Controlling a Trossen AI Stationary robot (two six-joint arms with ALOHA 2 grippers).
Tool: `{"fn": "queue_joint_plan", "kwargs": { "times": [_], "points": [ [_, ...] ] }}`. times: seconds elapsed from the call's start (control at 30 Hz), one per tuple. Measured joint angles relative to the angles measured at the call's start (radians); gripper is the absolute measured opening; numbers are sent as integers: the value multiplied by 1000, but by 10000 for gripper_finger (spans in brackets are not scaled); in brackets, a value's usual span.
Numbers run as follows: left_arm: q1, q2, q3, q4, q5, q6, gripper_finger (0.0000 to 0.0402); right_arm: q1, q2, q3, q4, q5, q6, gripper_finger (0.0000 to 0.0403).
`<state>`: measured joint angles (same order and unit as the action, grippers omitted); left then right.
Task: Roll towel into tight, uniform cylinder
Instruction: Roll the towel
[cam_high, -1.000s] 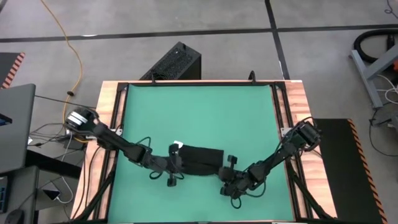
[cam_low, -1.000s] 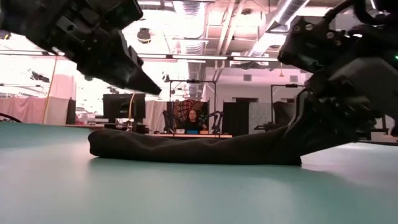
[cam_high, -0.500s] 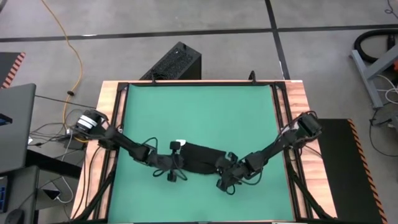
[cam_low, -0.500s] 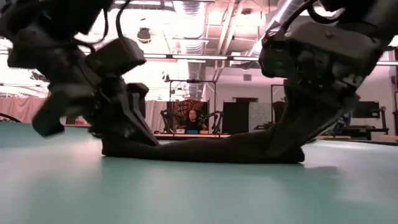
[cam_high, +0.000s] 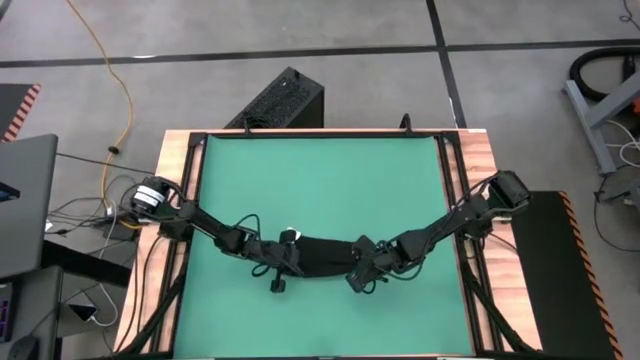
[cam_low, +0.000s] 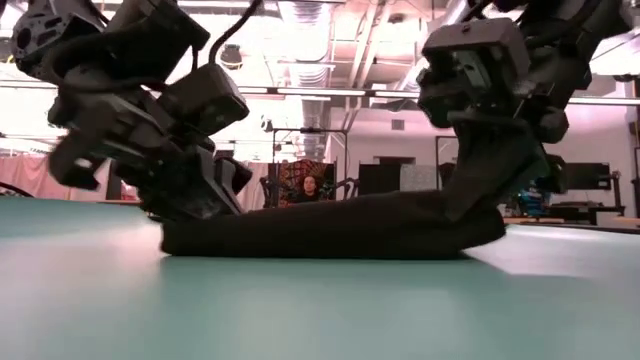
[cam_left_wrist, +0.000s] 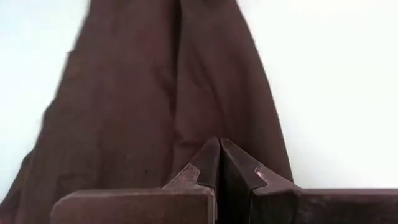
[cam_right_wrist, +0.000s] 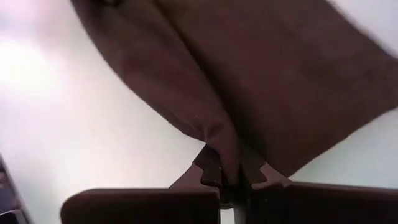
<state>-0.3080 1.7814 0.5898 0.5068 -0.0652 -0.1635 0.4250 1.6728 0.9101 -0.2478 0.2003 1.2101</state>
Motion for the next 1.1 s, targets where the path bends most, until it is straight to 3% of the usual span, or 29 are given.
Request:
{"fn": "queue_joint_plan", "kwargs": {
  "times": [0.2,0.6,1.1],
  "points": [
    [4,-77,-2,2,105,-16,0,-39,68,3,1,-99,44,19],
    [23,-91,-1,-55,138,-30,0,-55,7,-1,1,-100,57,19],
    [42,-96,0,-68,301,-51,0,-115,-15,1,-114,-128,103,19]
  ]
}}
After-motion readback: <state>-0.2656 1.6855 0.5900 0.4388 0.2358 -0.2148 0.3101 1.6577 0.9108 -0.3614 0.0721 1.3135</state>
